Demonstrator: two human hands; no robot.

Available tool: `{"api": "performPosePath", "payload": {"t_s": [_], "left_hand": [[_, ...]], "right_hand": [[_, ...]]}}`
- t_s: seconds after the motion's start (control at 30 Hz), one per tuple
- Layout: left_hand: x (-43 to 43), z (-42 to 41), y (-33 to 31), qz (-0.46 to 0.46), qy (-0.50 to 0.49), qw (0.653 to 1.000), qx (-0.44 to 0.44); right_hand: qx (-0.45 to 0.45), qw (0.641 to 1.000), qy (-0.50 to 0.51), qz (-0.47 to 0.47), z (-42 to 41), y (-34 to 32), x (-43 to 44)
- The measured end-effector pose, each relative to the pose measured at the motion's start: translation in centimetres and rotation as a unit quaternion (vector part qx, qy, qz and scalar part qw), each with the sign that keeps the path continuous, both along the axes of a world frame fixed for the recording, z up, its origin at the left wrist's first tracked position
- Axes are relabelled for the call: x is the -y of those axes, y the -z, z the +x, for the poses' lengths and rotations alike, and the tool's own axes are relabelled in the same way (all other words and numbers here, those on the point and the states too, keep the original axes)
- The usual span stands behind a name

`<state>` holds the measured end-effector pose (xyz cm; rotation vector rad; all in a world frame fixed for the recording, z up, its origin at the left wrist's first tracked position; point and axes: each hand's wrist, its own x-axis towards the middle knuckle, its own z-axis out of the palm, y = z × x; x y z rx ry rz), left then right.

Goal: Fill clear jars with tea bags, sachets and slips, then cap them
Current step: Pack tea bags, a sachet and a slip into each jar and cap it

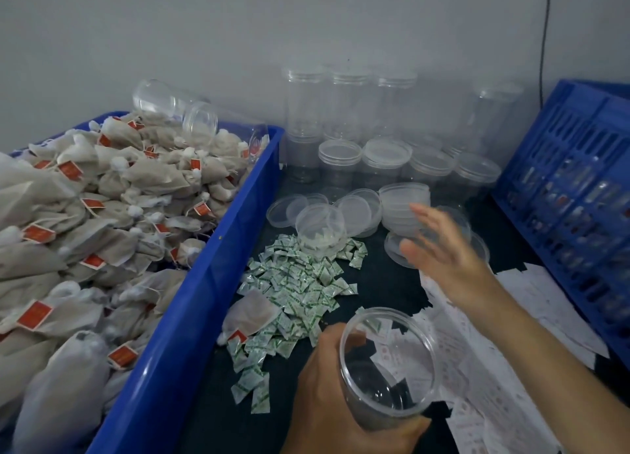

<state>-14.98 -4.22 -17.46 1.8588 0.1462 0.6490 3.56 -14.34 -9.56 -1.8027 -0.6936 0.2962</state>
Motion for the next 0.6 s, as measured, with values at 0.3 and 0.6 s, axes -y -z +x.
{"api": "performPosePath", "payload": {"t_s": [0.3, 0.6], "left_hand": [[-0.2, -0.4, -0.8, -0.040, 0.007, 0.997, -0.069], [-8.6, -4.5, -12.3, 0.338, 0.019, 0.926, -0.166]], "right_hand": [[-0.072, 0.989, -0.055, 0.120, -13.0, 7.1, 2.3], [-0.025, 0.992, 0.003, 0.122, -14.2, 7.3, 0.5]]}}
